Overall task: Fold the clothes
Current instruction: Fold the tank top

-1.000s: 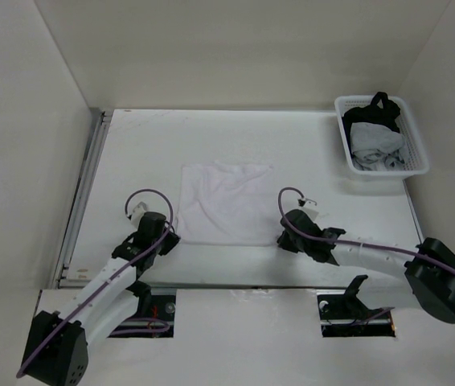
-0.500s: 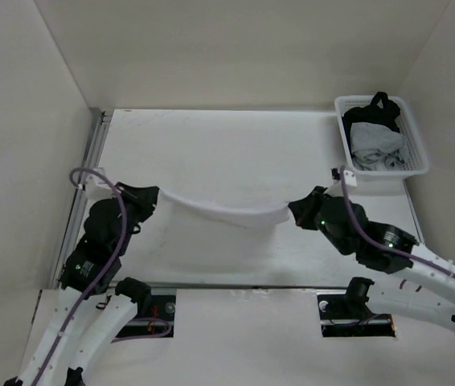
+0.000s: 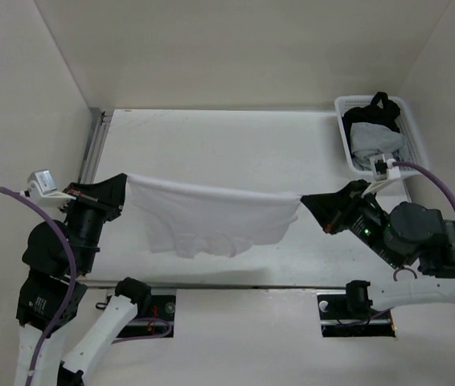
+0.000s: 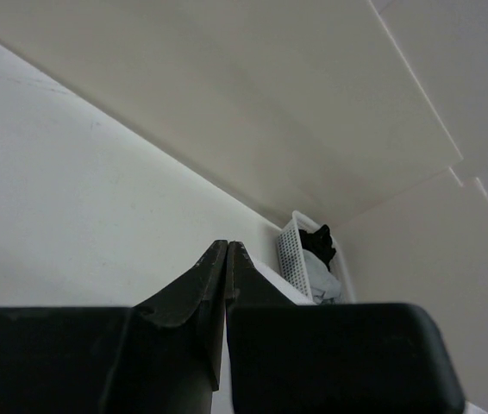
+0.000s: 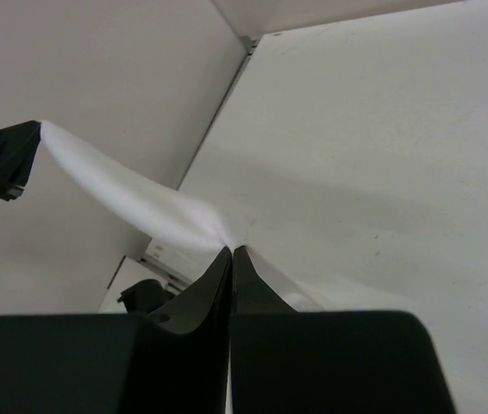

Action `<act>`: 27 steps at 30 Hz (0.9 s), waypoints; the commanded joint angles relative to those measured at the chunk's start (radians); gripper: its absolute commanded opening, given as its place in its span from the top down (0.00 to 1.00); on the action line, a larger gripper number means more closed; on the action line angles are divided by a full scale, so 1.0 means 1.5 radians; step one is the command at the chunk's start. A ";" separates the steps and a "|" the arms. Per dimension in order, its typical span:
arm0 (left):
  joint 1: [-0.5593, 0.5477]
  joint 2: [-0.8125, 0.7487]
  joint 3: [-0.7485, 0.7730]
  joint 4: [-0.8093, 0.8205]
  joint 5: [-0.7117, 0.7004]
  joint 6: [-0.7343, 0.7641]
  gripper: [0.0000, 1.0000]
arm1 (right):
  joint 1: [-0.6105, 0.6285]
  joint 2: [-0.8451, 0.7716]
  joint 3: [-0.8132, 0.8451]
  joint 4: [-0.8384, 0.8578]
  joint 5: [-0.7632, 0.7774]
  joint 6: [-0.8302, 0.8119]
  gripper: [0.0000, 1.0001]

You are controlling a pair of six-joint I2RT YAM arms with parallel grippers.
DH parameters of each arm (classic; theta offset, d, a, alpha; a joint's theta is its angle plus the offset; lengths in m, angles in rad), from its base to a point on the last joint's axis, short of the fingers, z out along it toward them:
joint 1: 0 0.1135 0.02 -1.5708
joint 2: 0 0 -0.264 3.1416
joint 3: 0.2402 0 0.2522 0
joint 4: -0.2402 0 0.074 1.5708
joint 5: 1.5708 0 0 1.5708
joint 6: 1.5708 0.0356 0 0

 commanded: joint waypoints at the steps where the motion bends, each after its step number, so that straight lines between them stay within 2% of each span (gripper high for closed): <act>1: 0.004 -0.012 -0.020 -0.054 0.013 -0.013 1.00 | 0.015 0.009 0.008 -0.034 0.015 -0.005 1.00; 7: 0.035 -0.067 -0.035 -0.126 0.022 -0.018 1.00 | 0.038 -0.027 -0.090 -0.036 -0.012 0.063 1.00; 10: 0.055 -0.071 -0.047 -0.158 0.073 -0.016 1.00 | 0.047 -0.030 -0.112 -0.050 -0.020 0.095 1.00; 13: 0.069 -0.062 -0.105 -0.150 0.133 -0.048 1.00 | 0.038 -0.021 -0.118 -0.052 -0.035 0.094 1.00; 17: 0.070 -0.033 -0.149 -0.110 0.170 -0.072 1.00 | -0.040 -0.025 -0.132 -0.040 -0.104 0.076 1.00; 21: 0.073 -0.005 -0.113 -0.102 0.156 -0.055 1.00 | -0.100 -0.043 -0.150 -0.008 -0.198 0.049 1.00; 23: 0.077 0.014 -0.114 -0.094 0.142 -0.039 1.00 | -0.126 -0.054 -0.183 0.025 -0.213 0.027 1.00; 27: 0.082 0.091 -0.149 -0.006 0.146 -0.031 1.00 | -0.294 -0.006 -0.208 0.059 -0.290 -0.037 1.00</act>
